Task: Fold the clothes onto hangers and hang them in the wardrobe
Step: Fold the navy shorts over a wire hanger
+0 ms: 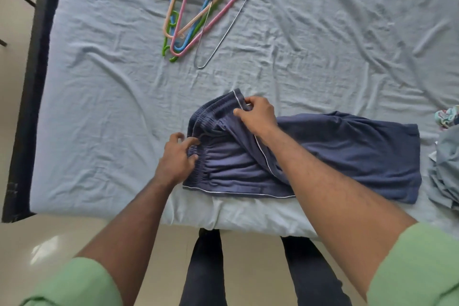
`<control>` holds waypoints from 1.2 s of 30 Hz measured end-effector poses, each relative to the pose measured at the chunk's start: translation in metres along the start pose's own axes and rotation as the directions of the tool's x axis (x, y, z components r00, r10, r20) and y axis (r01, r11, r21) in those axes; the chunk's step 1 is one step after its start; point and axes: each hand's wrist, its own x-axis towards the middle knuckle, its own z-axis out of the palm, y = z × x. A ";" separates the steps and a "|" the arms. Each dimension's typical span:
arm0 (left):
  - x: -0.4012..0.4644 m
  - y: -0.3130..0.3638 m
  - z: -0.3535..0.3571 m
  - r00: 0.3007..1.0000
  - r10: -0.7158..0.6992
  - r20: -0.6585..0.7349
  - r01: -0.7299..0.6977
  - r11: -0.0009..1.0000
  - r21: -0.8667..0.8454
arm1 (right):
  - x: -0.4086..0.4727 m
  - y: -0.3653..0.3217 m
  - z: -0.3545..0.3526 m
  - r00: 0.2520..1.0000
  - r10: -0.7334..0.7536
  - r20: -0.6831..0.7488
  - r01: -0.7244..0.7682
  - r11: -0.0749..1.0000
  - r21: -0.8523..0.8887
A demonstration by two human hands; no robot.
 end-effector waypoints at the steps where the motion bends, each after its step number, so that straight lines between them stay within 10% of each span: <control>1: 0.001 0.001 -0.001 1.000 -0.004 -0.001 0.004 1.000 0.012 | -0.008 -0.004 0.000 0.997 -0.067 -0.031 0.068 0.998 0.016; 7: 0.023 0.012 -0.008 0.966 -0.219 -0.137 0.166 0.933 -0.320 | -0.082 -0.008 0.015 0.836 -0.548 0.033 0.545 0.836 0.068; 11: 0.032 0.009 -0.018 0.960 -0.263 -0.096 0.254 0.962 -0.097 | -0.109 0.007 0.053 0.731 -0.580 0.359 0.658 0.738 -0.148; 19: 0.015 -0.010 -0.016 0.904 -0.423 -0.064 0.312 0.754 -0.579 | -0.131 0.016 0.097 0.796 -0.514 0.319 0.597 0.751 -0.281; 29: -0.025 -0.006 0.001 0.920 -0.392 0.011 0.363 0.842 -0.399 | -0.146 0.049 0.097 0.814 -0.482 0.324 0.571 0.767 -0.294; 36: -0.021 -0.008 0.015 0.906 -0.418 0.068 0.409 0.821 -0.399 | -0.140 0.088 0.057 0.910 -0.325 0.256 0.412 0.658 -0.630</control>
